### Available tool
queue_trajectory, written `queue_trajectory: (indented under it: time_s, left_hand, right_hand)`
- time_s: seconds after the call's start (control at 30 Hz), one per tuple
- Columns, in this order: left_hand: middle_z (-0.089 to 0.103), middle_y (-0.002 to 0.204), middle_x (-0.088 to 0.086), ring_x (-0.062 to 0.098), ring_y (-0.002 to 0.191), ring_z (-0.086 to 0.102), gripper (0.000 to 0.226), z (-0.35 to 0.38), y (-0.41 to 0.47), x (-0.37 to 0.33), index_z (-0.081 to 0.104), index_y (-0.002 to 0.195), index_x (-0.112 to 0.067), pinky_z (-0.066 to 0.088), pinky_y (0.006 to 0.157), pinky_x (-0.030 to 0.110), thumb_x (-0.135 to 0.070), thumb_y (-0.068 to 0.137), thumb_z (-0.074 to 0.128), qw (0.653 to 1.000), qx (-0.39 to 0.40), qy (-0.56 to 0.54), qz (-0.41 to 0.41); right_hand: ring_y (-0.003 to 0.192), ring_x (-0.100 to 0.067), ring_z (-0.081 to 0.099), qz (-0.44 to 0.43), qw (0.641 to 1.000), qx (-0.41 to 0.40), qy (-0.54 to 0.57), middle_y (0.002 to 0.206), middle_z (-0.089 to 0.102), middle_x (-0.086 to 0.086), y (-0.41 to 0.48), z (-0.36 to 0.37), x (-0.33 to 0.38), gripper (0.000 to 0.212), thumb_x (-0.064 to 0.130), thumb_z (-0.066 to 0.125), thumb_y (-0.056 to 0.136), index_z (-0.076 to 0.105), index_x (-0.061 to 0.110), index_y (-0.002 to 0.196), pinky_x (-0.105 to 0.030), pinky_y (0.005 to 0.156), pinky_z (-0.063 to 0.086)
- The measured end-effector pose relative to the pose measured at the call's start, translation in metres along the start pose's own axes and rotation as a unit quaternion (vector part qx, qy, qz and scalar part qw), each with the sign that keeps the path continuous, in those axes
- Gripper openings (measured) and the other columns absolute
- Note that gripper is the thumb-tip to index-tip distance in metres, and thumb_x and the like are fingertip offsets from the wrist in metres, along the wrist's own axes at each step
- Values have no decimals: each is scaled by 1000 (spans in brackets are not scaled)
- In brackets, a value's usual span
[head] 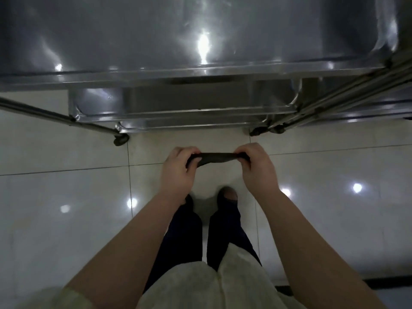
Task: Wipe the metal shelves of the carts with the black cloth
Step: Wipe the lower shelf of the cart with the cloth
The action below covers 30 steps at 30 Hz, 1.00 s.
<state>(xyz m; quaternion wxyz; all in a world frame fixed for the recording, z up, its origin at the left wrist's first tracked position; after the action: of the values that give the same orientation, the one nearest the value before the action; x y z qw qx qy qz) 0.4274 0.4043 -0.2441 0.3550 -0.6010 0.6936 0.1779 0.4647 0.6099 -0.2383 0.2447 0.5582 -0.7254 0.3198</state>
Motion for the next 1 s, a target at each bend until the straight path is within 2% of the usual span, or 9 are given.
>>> queue_trajectory:
  time_s: [0.13, 0.3, 0.37, 0.47, 0.57, 0.6, 0.7, 0.83, 1.0]
  left_hand:
    - [66, 103, 6, 22, 90, 62, 18, 40, 58, 33, 69, 112, -15, 48, 80, 29, -16, 95, 62, 999, 33, 10, 16]
    - [73, 104, 3, 14, 95, 65, 21, 65, 171, 46, 74, 108, -12, 43, 81, 11, -18, 93, 61, 997, -43, -47, 34]
    - [70, 116, 4, 18, 107, 63, 27, 77, 216, 57, 69, 120, -15, 44, 92, 18, -19, 96, 58, 998, -55, -24, 29]
    - [58, 137, 6, 25, 126, 52, 41, 89, 263, 85, 56, 138, -23, 38, 106, 32, -25, 97, 56, 993, -69, 93, 22]
    - [44, 151, 10, 32, 137, 42, 50, 87, 290, 107, 47, 146, -25, 32, 114, 40, -24, 97, 54, 987, -64, 137, 59]
    - [37, 156, 11, 33, 142, 34, 51, 86, 298, 113, 43, 149, -26, 28, 117, 42, -27, 98, 52, 982, -48, 175, 60]
    - [11, 166, 4, 34, 151, 9, 54, 82, 320, 127, 24, 155, -32, 15, 118, 53, -43, 104, 36, 944, -1, 328, 47]
    - [-8, 166, -7, 28, 152, -10, 55, 90, 344, 135, 2, 156, -43, -5, 117, 63, -53, 104, 18, 923, 25, 378, 61]
    - [-4, 166, -9, 27, 152, -5, 54, 99, 349, 149, 5, 155, -46, -5, 113, 70, -56, 103, 16, 940, 15, 337, 56]
  right_hand:
    - [97, -22, 58, 4, 999, 20, -26, 101, 62, -6, 59, 18, -37, 19, -4, 58, 90, 69, 7, 102, -15, 81, 37]
    - [113, -23, 59, 31, 998, -45, -31, 118, 67, -10, 186, 20, -56, 22, 6, 58, 94, 70, 9, 113, -11, 85, 32]
    - [119, -26, 56, 11, 993, -83, -78, 125, 65, -12, 238, 30, -59, 26, 11, 53, 97, 67, 11, 119, -15, 92, 34]
    - [134, -29, 43, -2, 974, -126, -189, 141, 53, -9, 278, 57, -67, 37, 21, 49, 98, 56, 23, 134, -34, 108, 31]
    - [136, -28, 42, -97, 985, -35, -141, 142, 53, -6, 275, 95, -74, 40, 28, 54, 97, 56, 24, 137, -41, 114, 31]
    - [142, -28, 34, -110, 980, 15, -166, 149, 47, -3, 271, 108, -79, 44, 35, 52, 98, 52, 27, 141, -47, 118, 23]
    - [151, -32, -6, -71, 952, 109, -275, 165, 4, 11, 268, 132, -101, 63, 67, 34, 96, 22, 43, 154, -63, 116, -7]
    - [146, -38, -26, -43, 930, 91, -354, 161, -22, 16, 270, 147, -115, 78, 88, 14, 81, -13, 57, 147, -69, 110, -16]
    - [148, -33, -23, -42, 931, 78, -353, 160, -19, 23, 271, 112, -144, 87, 94, 14, 69, -10, 61, 146, -64, 112, -19]
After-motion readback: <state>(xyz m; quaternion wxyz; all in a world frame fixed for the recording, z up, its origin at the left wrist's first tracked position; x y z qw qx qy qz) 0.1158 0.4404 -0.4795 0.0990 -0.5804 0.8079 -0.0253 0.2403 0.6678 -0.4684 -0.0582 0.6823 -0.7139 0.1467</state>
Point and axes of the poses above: each hand's wrist, its own y-axis towards the middle knuckle, its own z-axis out of the palm, x = y × z, the point moved 3 cm from there along y, towards the middle knuckle
